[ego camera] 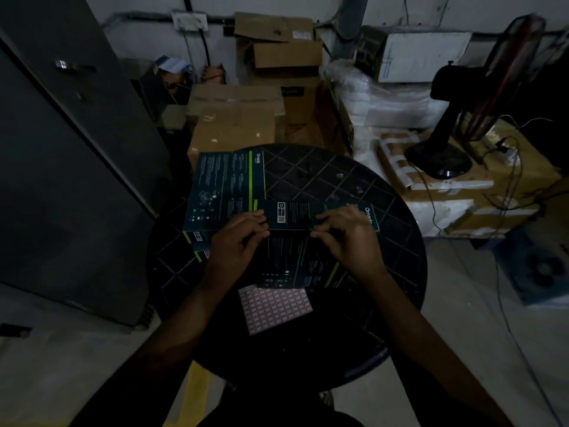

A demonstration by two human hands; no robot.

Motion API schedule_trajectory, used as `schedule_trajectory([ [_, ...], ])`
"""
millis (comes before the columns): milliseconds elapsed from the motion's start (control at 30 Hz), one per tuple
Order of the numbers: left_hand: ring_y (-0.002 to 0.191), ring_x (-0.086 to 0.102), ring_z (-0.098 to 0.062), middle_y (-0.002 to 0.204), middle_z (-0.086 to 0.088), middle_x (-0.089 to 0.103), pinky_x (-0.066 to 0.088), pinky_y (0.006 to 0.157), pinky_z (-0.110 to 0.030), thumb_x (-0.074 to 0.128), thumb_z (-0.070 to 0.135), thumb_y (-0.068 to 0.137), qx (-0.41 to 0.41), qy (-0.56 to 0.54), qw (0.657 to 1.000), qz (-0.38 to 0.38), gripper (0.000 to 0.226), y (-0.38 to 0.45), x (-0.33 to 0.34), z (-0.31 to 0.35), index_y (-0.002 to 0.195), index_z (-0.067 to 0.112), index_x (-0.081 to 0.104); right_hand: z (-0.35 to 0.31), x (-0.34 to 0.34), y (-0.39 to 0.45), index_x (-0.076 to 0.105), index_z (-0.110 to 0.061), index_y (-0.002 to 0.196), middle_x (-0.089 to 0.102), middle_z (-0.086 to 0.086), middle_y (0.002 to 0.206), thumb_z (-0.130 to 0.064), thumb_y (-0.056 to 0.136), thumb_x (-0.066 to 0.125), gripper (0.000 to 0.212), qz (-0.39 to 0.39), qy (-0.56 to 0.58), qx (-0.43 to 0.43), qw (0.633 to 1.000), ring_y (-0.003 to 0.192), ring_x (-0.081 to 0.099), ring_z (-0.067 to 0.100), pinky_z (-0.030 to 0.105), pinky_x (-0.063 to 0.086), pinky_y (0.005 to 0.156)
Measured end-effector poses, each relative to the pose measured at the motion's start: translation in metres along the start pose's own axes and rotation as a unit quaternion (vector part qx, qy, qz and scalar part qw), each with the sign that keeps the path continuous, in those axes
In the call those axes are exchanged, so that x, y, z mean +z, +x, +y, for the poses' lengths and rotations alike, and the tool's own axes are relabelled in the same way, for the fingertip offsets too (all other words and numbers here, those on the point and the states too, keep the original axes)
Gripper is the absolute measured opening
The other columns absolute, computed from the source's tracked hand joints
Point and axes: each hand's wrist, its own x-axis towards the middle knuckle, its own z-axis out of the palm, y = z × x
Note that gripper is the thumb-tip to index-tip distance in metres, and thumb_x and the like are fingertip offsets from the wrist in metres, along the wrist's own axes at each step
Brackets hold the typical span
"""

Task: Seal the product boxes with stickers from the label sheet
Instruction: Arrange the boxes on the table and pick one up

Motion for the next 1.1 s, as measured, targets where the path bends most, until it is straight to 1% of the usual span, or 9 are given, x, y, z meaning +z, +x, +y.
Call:
schedule_trajectory([
  [100, 0.113, 0.064, -0.010, 0.106, -0.003, 0.069, 0.048, 0.098, -0.019, 0.073, 0.000, 0.085, -0.008, 0.005, 1.000, -0.010, 0.003, 0.000, 0.001, 0.000, 0.086, 0.003, 0.072, -0.004, 0.005, -0.001, 0.074, -0.020, 0.085, 0.072, -0.007, 0.102, -0.026, 0.083, 0.080, 0.008, 0.012, 0.006, 0.008, 1.000, 0.098, 0.062, 0.015, 0.046, 0.048, 0.086],
  [267, 0.115, 0.063, -0.009, 0.108, -0.003, 0.070, 0.047, 0.099, -0.019, 0.073, 0.000, 0.085, -0.010, 0.010, 1.000, -0.026, 0.004, 0.000, -0.007, -0.003, 0.087, 0.004, 0.073, 0.017, -0.014, -0.012, 0.078, -0.030, 0.103, 0.071, -0.016, 0.117, -0.027, 0.084, 0.078, 0.019, 0.013, -0.032, 0.025, 0.999, 0.117, 0.059, 0.010, 0.046, 0.040, 0.105],
  [333, 0.115, 0.063, -0.010, 0.108, -0.003, 0.070, 0.048, 0.099, -0.021, 0.073, 0.000, 0.085, 0.003, 0.014, 0.999, -0.034, 0.004, -0.001, -0.004, -0.002, 0.087, 0.004, 0.072, 0.027, -0.021, -0.021, 0.080, -0.021, 0.096, 0.074, -0.009, 0.110, -0.020, 0.079, 0.083, 0.018, 0.062, 0.021, 0.074, 0.995, 0.111, 0.065, 0.010, 0.050, 0.048, 0.102],
  [433, 0.116, 0.062, -0.007, 0.108, -0.004, 0.069, 0.046, 0.099, -0.019, 0.072, 0.000, 0.086, -0.006, 0.017, 0.999, -0.031, 0.003, -0.003, -0.002, -0.002, 0.085, 0.003, 0.071, 0.031, -0.028, -0.019, 0.081, -0.011, 0.085, 0.075, -0.001, 0.097, -0.015, 0.073, 0.086, 0.014, 0.084, 0.063, 0.107, 0.989, 0.095, 0.070, 0.008, 0.036, 0.058, 0.089],
  [633, 0.116, 0.061, -0.003, 0.110, -0.003, 0.069, 0.044, 0.099, -0.015, 0.071, 0.002, 0.087, -0.015, 0.025, 0.999, -0.032, 0.002, -0.001, -0.001, -0.003, 0.087, 0.004, 0.072, 0.045, -0.049, -0.025, 0.080, -0.006, 0.087, 0.076, 0.008, 0.101, -0.012, 0.074, 0.086, 0.016, 0.082, 0.076, 0.123, 0.986, 0.100, 0.071, 0.015, 0.026, 0.055, 0.092],
  [867, 0.117, 0.056, 0.004, 0.111, -0.001, 0.067, 0.043, 0.100, -0.016, 0.069, 0.005, 0.090, -0.025, 0.026, 0.998, -0.042, 0.001, 0.001, -0.002, -0.003, 0.088, 0.005, 0.070, 0.052, -0.064, -0.019, 0.079, -0.006, 0.082, 0.075, 0.006, 0.097, -0.003, 0.076, 0.082, 0.006, 0.048, 0.107, 0.136, 0.984, 0.095, 0.070, 0.005, 0.020, 0.055, 0.089],
  [933, 0.114, 0.057, 0.000, 0.108, 0.000, 0.065, 0.045, 0.099, -0.026, 0.069, 0.006, 0.089, -0.013, 0.069, 0.996, -0.047, 0.003, 0.005, -0.002, 0.000, 0.087, 0.007, 0.067, 0.050, -0.054, -0.025, 0.080, -0.008, 0.083, 0.075, 0.004, 0.099, -0.006, 0.076, 0.083, 0.007, 0.089, 0.087, 0.155, 0.980, 0.093, 0.068, 0.000, 0.014, 0.052, 0.086],
  [1000, 0.104, 0.057, -0.013, 0.101, 0.000, 0.061, 0.038, 0.097, -0.040, 0.065, 0.017, 0.084, 0.048, 0.209, 0.975, -0.065, 0.007, 0.015, 0.003, 0.004, 0.086, 0.014, 0.060, 0.047, -0.042, -0.030, 0.079, -0.011, 0.087, 0.074, 0.002, 0.103, -0.004, 0.077, 0.082, 0.012, 0.133, 0.074, 0.170, 0.974, 0.093, 0.067, -0.005, 0.012, 0.052, 0.087],
  [1100, 0.110, 0.053, -0.022, 0.112, 0.000, 0.056, 0.027, 0.101, -0.044, 0.059, 0.038, 0.077, 0.107, 0.320, 0.925, -0.174, 0.026, 0.036, 0.020, 0.021, 0.096, 0.022, 0.053, 0.048, -0.037, -0.033, 0.079, -0.011, 0.093, 0.073, 0.001, 0.108, 0.007, 0.079, 0.076, 0.023, 0.148, 0.052, 0.158, 0.975, 0.098, 0.070, 0.008, 0.013, 0.051, 0.091],
])
